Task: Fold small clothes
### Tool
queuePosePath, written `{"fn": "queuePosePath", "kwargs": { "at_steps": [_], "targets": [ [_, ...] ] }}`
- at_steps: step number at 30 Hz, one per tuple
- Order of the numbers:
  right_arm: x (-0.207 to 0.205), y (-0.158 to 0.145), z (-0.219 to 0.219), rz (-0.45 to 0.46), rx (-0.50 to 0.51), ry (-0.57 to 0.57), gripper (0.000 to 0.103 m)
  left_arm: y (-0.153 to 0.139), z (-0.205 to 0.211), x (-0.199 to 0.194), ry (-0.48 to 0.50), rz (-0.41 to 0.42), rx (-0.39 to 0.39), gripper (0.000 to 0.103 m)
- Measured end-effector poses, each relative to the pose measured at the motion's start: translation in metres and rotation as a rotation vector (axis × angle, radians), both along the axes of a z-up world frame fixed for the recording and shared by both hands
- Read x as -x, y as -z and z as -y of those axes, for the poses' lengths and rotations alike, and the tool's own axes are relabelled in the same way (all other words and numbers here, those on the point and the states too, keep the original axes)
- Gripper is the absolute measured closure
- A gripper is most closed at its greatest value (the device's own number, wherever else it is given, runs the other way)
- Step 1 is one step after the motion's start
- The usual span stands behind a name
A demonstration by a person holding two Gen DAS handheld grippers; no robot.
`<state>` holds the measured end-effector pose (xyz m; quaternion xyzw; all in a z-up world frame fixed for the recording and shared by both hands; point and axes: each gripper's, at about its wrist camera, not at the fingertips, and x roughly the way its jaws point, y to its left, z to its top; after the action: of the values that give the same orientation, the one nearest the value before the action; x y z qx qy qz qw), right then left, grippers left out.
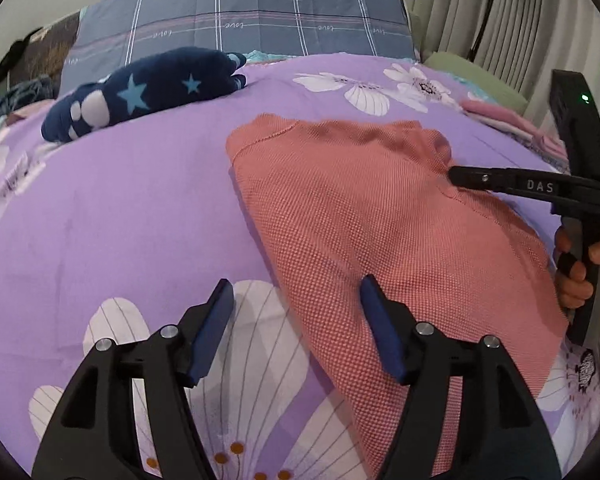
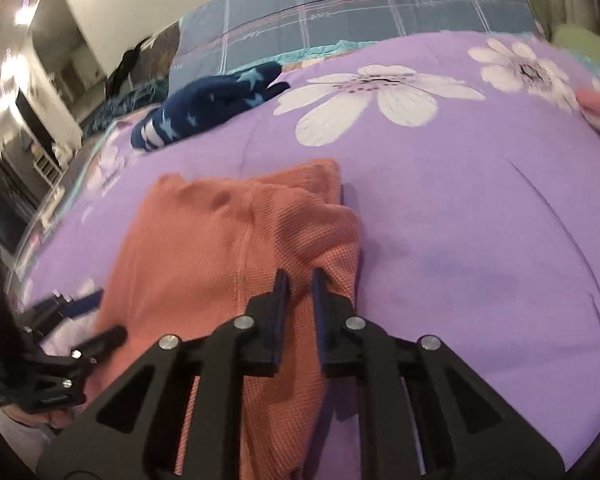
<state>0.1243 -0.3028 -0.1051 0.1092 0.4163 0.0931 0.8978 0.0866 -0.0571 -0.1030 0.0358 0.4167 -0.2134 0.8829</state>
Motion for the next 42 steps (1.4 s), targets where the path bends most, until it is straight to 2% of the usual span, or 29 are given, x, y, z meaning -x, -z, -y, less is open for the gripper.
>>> {"fn": "queuePosePath", "kwargs": {
  "at_steps": [1, 2, 3, 4, 6, 11, 13, 15, 19, 21, 24, 27, 31, 34, 39, 42],
  "targets": [
    [0.004, -0.006, 0.003, 0.013, 0.054, 0.048, 0.091, 0.0, 0.0, 0.0, -0.002, -0.002, 0.005, 0.035],
    [0.006, -0.009, 0.006, 0.016, 0.065, 0.077, 0.078, 0.0, -0.001, 0.001, -0.003, -0.005, 0.011, 0.035],
    [0.008, -0.011, 0.01, 0.019, 0.033, 0.078, 0.069, 0.0, -0.001, 0.001, -0.003, -0.006, 0.014, 0.035],
    [0.01, -0.014, 0.018, 0.011, -0.044, 0.057, 0.068, 0.0, 0.0, 0.001, -0.002, -0.005, 0.014, 0.035],
    [0.013, -0.016, 0.028, -0.017, -0.115, 0.026, 0.063, 0.0, 0.001, 0.001, -0.001, -0.002, 0.012, 0.035],
    [0.033, -0.012, 0.026, -0.061, -0.138, -0.081, 0.057, 0.001, -0.004, -0.003, 0.004, -0.025, 0.045, 0.035],
    [0.033, -0.004, 0.018, -0.117, -0.122, -0.124, 0.048, 0.002, -0.005, -0.006, 0.007, -0.041, 0.062, 0.034],
    [0.03, 0.004, 0.015, -0.138, -0.095, -0.135, 0.046, 0.003, -0.004, -0.009, 0.013, -0.05, 0.064, 0.032],
    [0.019, 0.004, 0.026, -0.159, -0.222, -0.09, 0.045, 0.002, -0.004, -0.007, 0.017, -0.049, 0.058, 0.032],
    [0.022, -0.001, 0.026, -0.155, -0.215, -0.095, 0.045, 0.001, -0.005, -0.004, 0.02, -0.048, 0.062, 0.032],
    [0.038, -0.006, 0.025, -0.151, -0.175, -0.117, 0.045, 0.0, -0.009, -0.002, 0.025, -0.056, 0.08, 0.033],
    [0.058, -0.005, 0.03, -0.17, -0.206, -0.133, 0.044, -0.003, -0.008, 0.003, 0.051, -0.068, 0.106, 0.035],
    [0.068, -0.003, 0.028, -0.199, -0.243, -0.168, 0.038, -0.005, -0.002, 0.008, 0.098, -0.08, 0.12, 0.036],
    [0.062, 0.001, 0.023, -0.207, -0.233, -0.189, 0.036, -0.002, 0.0, 0.005, 0.118, -0.105, 0.145, 0.036],
    [0.039, 0.008, 0.019, -0.205, -0.298, -0.203, 0.035, 0.001, 0.006, -0.001, 0.132, -0.114, 0.15, 0.036],
    [0.025, 0.009, 0.011, -0.192, -0.286, -0.223, 0.035, 0.002, 0.007, -0.008, 0.141, -0.124, 0.159, 0.036]
  ]
}}
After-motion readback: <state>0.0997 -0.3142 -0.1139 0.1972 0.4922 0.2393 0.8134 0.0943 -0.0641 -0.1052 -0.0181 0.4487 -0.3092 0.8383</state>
